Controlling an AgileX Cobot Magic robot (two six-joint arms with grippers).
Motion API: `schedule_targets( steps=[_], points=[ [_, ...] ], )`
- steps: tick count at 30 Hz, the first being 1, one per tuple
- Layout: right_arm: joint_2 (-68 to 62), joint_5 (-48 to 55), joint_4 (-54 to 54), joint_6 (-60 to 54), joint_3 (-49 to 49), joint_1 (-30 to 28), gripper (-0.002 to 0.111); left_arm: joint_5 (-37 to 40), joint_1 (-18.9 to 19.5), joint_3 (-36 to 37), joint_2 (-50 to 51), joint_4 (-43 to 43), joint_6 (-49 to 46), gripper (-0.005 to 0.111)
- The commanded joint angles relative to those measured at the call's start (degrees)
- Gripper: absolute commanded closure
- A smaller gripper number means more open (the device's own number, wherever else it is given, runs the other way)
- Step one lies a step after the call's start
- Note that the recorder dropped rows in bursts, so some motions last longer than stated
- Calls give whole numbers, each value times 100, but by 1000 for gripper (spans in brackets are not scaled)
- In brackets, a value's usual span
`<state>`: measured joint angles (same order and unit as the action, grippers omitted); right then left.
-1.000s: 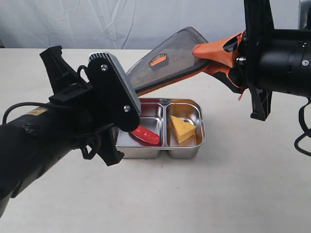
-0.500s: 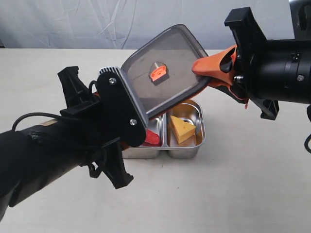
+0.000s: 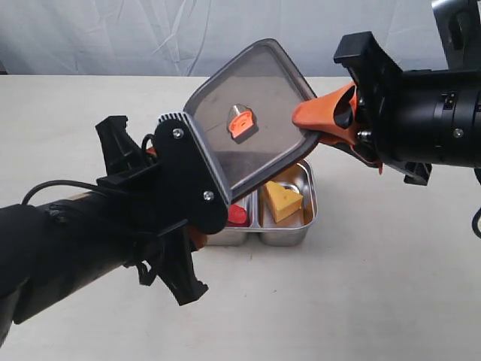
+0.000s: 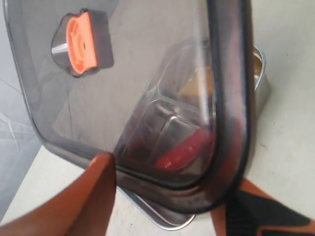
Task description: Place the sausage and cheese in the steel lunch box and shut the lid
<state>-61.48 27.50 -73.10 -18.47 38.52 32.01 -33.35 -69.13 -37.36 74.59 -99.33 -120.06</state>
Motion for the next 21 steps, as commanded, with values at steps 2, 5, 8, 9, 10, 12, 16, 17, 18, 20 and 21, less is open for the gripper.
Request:
schedule_targets(
  steps=[2,5,8,9,10,12,16,17,18,20,21],
  points=[
    [-29,-175,253,-147,-13,8,109,-7,-10,137,-52,-62,-182,55],
    [-29,-292,290,-147,-13,8,109,-48,-10,238,-52,-62,-182,55],
    [-29,-372,290,-147,-13,8,109,-128,-10,331,-52,-62,-182,55],
    [-29,-385,290,-175,-13,8,109,-167,-10,370,-52,-62,-182,55],
    [-29,-389,294,-254,-5,-2,109,-203,-10,398,-52,-62,-182,55],
    [-29,-376,329,-381,9,-2,109,-318,-10,467,-52,-62,-182,55],
    [-29,-356,432,-664,8,-2,109,-653,-10,579,-52,-62,-182,55],
    [-29,-344,471,-690,8,-60,109,-710,-10,595,-52,-62,-182,55],
    [-44,-252,471,-749,8,-141,109,-776,-10,609,-52,-62,-182,55],
    [-194,552,582,-1028,117,-651,109,-897,-10,617,-64,-62,-26,55],
    [-401,1470,712,-1323,344,-1133,109,-897,-10,617,-128,-62,29,55]
  ],
)
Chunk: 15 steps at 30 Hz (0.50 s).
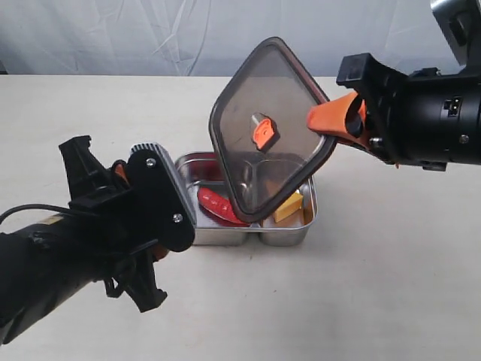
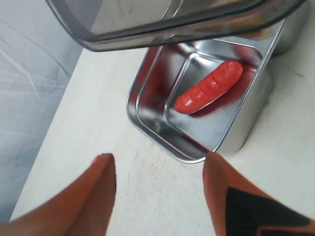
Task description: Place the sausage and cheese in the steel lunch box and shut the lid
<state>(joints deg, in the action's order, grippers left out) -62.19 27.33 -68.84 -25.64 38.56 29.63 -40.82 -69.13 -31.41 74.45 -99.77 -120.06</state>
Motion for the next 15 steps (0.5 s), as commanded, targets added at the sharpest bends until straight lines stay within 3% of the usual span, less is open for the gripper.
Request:
schedule_targets(
  steps=[1,4,6,15],
  points=[
    [-454,1918,304,-761,480,-1135,109,-151,-10,22,-181,-18,94,55],
    [-1150,3312,304,-1434,1231,-1993,109,-163,-10,22,-501,-18,240,55],
    [-1738,4263,304,-1973,1670,-2233,109,-282,-10,22,-693,-18,277,55],
    [-3849,4263,671,-2541,3002,-2331,109,-1191,-10,385,-1352,-18,411,59]
  ],
)
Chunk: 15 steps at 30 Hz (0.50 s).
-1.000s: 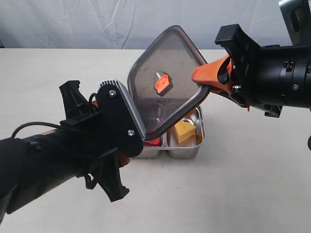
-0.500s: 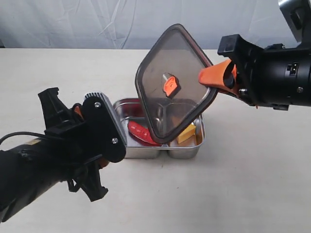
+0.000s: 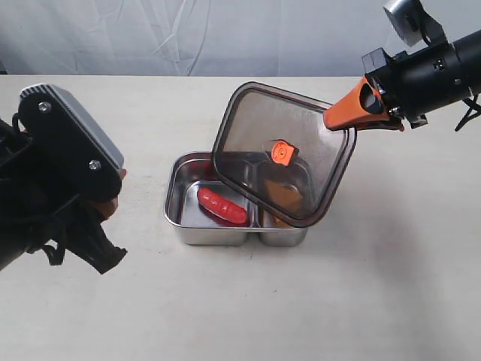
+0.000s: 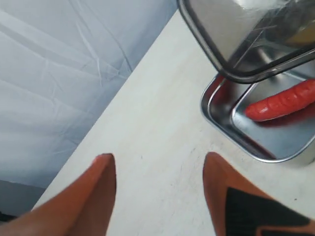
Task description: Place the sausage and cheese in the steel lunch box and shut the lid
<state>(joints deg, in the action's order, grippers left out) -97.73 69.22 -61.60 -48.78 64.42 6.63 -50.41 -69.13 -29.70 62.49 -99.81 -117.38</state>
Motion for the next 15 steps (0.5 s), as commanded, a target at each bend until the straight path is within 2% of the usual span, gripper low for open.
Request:
schedule_targets(
  steps=[1,7,15],
  points=[
    [-342,74,-27,-282,476,-30,109,-245,-10,241,-155,-13,171,60],
    [-619,74,-75,-330,723,-30,109,-129,-10,263,-155,-13,489,63],
    [-675,74,-647,-431,731,24,109,2,-10,263,-155,-13,753,63]
  ],
)
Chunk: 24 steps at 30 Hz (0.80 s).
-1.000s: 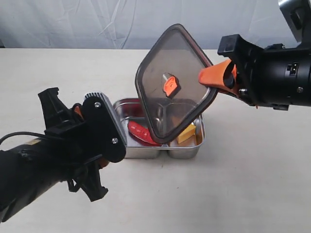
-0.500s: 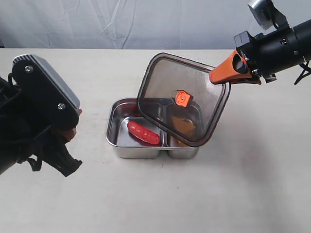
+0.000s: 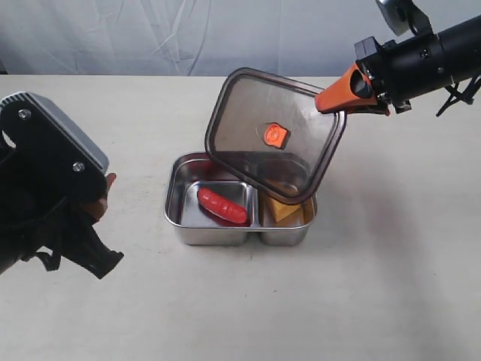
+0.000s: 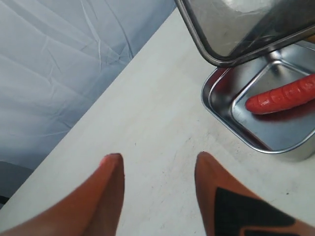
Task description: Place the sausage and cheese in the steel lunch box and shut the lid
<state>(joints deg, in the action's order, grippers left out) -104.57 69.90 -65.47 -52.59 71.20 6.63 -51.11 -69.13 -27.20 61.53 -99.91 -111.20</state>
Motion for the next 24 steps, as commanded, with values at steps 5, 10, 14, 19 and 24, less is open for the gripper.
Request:
schedule_targets(
  steps=[5,10,14,19,24],
  points=[
    [98,6,-208,226,53,126,109,-87,-10,14,-60,-4,110,63],
    [379,6,-195,450,53,288,109,116,132,135,-60,-4,111,63],
    [528,6,-172,666,53,421,109,1395,342,273,0,570,49,63],
    [633,6,-160,1133,53,552,109,2232,401,486,324,2327,-188,63],
    [675,6,-124,1295,43,552,109,1658,401,614,802,2414,-791,63]
  ],
)
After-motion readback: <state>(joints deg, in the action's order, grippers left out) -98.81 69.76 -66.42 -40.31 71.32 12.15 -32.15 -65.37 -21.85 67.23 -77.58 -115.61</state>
